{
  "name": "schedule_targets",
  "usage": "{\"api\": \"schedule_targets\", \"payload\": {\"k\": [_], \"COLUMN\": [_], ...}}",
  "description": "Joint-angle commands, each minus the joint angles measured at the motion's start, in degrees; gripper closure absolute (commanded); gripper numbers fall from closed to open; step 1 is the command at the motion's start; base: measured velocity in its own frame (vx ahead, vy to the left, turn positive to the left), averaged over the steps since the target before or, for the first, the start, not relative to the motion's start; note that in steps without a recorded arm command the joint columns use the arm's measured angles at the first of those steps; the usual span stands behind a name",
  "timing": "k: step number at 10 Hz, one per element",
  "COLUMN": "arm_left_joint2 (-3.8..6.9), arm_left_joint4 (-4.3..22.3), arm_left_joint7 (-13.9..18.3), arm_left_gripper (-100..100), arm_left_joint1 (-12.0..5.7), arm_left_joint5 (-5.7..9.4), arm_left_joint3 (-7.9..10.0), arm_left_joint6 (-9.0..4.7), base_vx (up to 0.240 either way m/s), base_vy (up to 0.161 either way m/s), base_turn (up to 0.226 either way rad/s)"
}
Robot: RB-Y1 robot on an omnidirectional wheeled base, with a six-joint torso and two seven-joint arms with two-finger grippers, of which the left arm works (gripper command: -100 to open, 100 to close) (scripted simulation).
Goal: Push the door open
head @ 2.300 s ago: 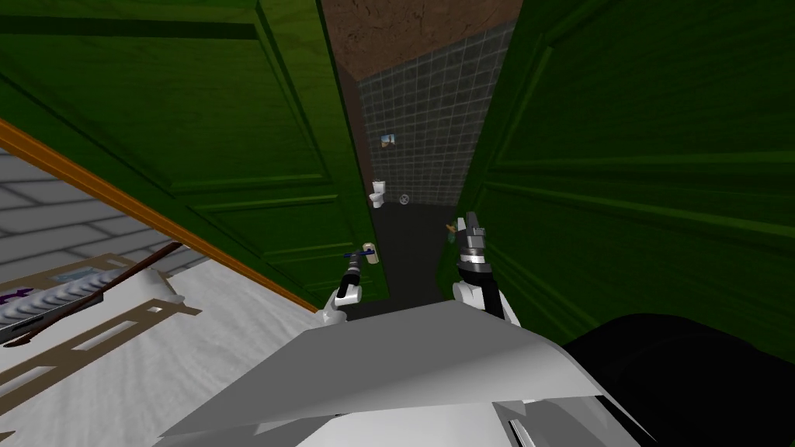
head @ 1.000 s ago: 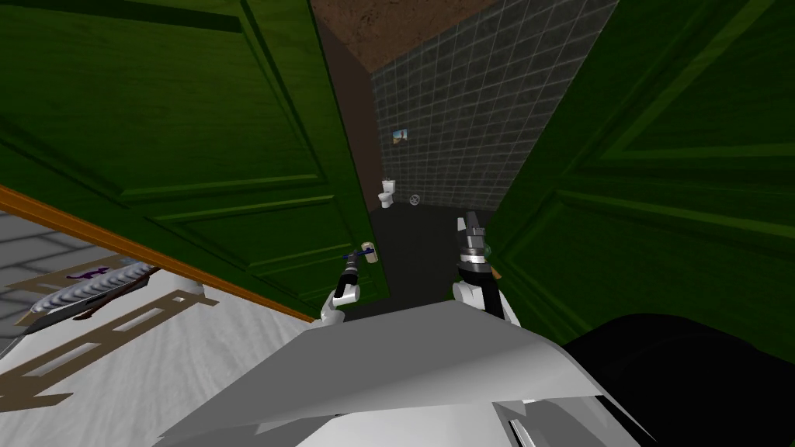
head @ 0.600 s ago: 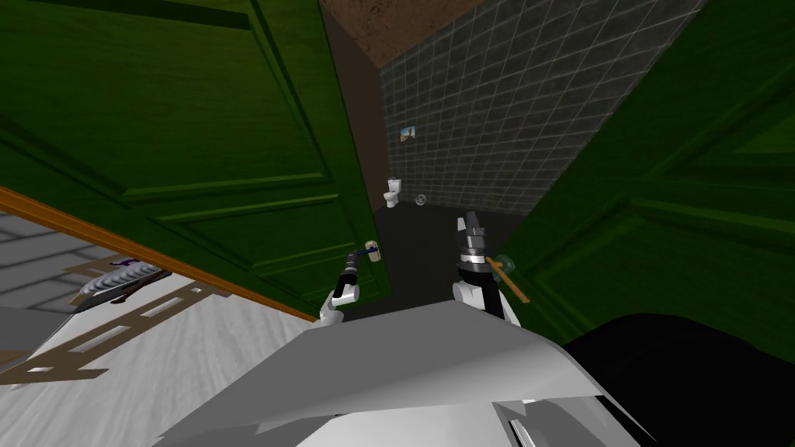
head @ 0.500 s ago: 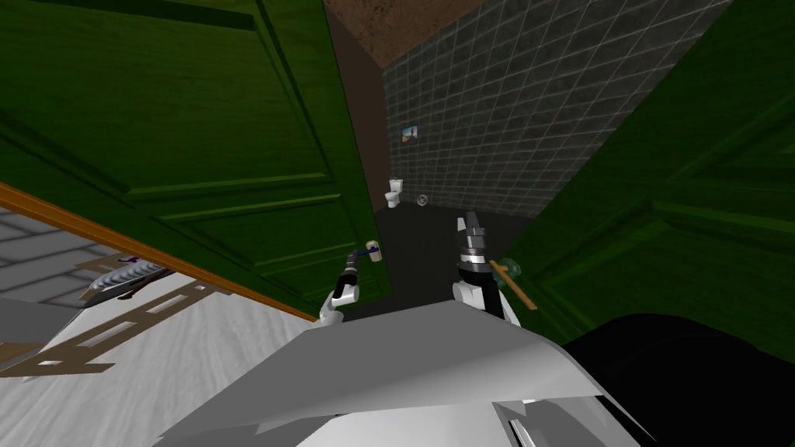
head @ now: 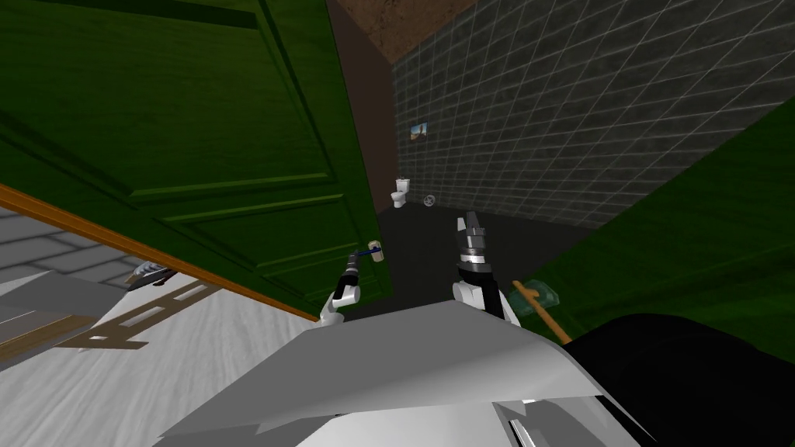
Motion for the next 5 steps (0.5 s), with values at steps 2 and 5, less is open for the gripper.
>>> {"api": "schedule_targets", "payload": {"k": [2, 5], "arm_left_joint2": [0.88, 0.36], "arm_left_joint4": [-0.07, -0.67], "arm_left_joint7": [-1.54, -4.11], "arm_left_gripper": [100, 100], "arm_left_joint1": [-0.03, 0.51], "arm_left_joint5": [1.44, 3.89], "arm_left_joint3": [0.95, -0.1], "arm_left_joint6": [-0.78, -0.84], "base_vx": [0.128, 0.162], "base_vy": [-0.04, -0.054], "base_turn": [0.156, 0.215]}}
